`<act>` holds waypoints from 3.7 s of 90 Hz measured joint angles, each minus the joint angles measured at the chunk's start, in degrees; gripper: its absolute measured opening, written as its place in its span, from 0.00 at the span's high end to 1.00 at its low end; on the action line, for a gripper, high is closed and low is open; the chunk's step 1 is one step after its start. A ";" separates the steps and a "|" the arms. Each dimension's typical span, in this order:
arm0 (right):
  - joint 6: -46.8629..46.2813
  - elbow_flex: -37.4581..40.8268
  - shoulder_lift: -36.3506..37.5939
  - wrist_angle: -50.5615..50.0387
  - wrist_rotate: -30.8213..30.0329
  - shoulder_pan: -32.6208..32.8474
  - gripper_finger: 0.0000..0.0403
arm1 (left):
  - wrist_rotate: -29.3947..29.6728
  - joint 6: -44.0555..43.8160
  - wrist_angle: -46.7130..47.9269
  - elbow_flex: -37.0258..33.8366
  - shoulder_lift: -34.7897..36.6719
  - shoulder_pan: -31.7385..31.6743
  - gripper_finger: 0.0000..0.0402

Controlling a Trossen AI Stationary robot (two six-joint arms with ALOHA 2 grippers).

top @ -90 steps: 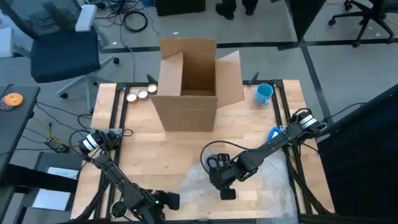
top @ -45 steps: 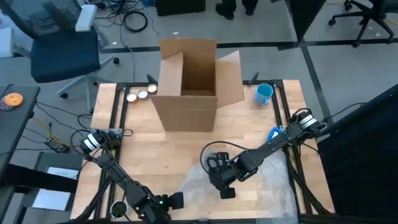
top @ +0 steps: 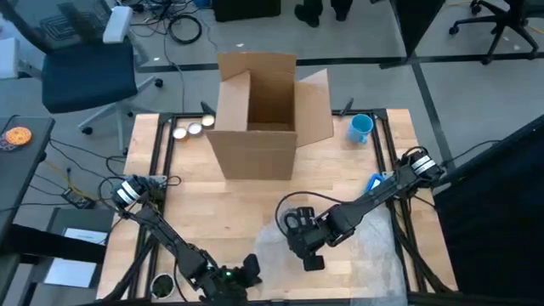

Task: Wrap mug
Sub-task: Wrap the brown cup with bubble wrap

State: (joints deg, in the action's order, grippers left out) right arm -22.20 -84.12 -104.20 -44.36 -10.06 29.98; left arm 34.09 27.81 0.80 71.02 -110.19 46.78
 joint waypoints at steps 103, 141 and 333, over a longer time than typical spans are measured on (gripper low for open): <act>5.71 -2.53 -0.83 -3.44 -9.54 -3.73 1.00 | 8.06 6.79 -18.48 0.09 2.17 -1.82 1.00; 3.01 -0.88 -0.63 -2.39 -8.45 -2.79 1.00 | 8.09 6.69 -27.28 0.04 5.40 -3.95 1.00; -4.05 -4.34 -0.68 -5.63 -17.49 4.32 1.00 | 4.81 -31.54 -8.29 0.00 2.74 -22.10 1.00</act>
State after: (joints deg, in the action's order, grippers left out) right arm -26.25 -88.46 -104.88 -49.98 -27.55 34.29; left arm 38.91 -3.72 -7.49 71.02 -107.45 24.68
